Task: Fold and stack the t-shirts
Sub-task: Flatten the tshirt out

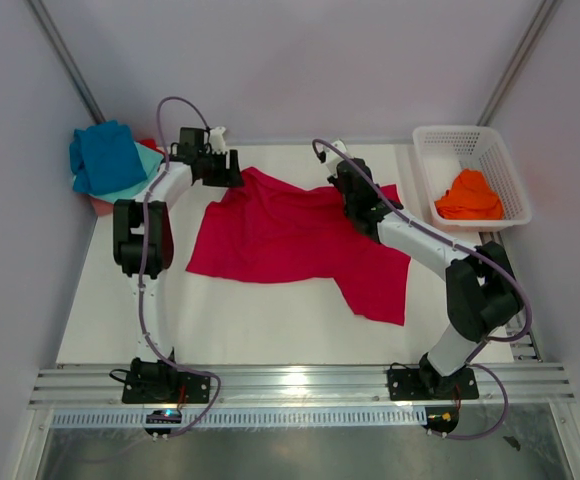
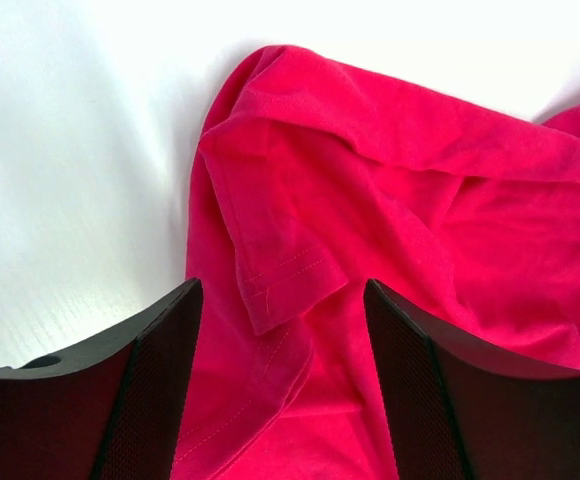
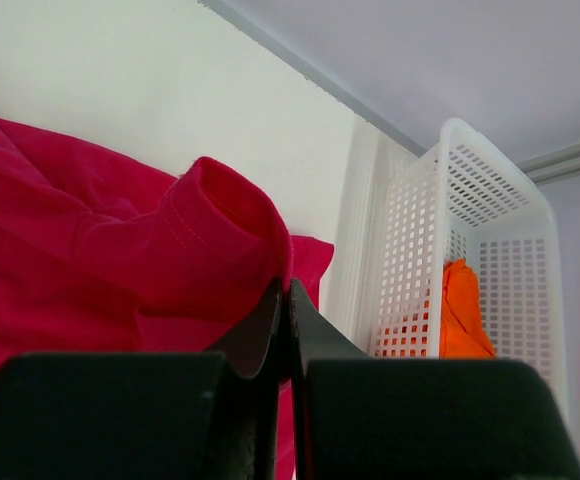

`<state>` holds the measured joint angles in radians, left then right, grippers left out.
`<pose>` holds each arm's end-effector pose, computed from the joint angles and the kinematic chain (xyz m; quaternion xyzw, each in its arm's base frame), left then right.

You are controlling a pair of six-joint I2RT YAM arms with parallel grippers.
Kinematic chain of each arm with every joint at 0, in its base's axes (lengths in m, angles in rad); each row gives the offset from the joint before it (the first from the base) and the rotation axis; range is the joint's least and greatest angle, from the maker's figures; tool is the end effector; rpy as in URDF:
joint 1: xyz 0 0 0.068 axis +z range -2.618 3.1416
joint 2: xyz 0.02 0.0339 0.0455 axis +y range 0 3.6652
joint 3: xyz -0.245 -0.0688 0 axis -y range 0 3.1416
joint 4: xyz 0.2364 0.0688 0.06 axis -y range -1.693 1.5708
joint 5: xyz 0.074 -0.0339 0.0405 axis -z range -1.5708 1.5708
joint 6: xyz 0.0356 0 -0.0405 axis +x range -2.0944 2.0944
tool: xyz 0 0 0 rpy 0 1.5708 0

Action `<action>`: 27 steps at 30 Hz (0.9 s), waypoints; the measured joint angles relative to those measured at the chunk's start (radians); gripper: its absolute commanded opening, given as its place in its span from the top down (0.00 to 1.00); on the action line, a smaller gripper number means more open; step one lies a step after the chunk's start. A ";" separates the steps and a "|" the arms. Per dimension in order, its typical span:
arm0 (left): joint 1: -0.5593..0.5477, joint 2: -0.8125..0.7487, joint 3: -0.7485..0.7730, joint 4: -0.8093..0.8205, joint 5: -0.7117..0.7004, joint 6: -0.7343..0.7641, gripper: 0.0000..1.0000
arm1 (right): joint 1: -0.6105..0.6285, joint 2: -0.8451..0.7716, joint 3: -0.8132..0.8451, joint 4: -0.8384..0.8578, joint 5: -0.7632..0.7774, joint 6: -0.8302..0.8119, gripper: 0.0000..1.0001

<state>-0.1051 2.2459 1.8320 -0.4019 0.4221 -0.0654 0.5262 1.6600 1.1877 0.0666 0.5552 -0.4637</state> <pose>0.4824 -0.0656 0.1871 0.0952 0.9073 -0.2247 0.3425 0.3341 0.1723 0.2623 -0.2488 0.7783 -0.2122 0.5360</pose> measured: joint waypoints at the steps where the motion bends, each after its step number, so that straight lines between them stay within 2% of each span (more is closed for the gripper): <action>1: 0.000 0.000 0.002 0.000 0.000 0.000 0.34 | 0.000 0.001 0.000 0.000 0.000 0.000 0.97; 27: 0.000 0.031 0.006 0.000 0.008 -0.002 0.40 | 0.000 0.003 0.000 0.000 0.000 0.000 0.97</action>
<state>-0.1051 2.2772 1.8378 -0.4015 0.4297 -0.0669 0.5262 1.6627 1.1877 0.0666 0.5552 -0.4641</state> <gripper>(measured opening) 0.615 0.035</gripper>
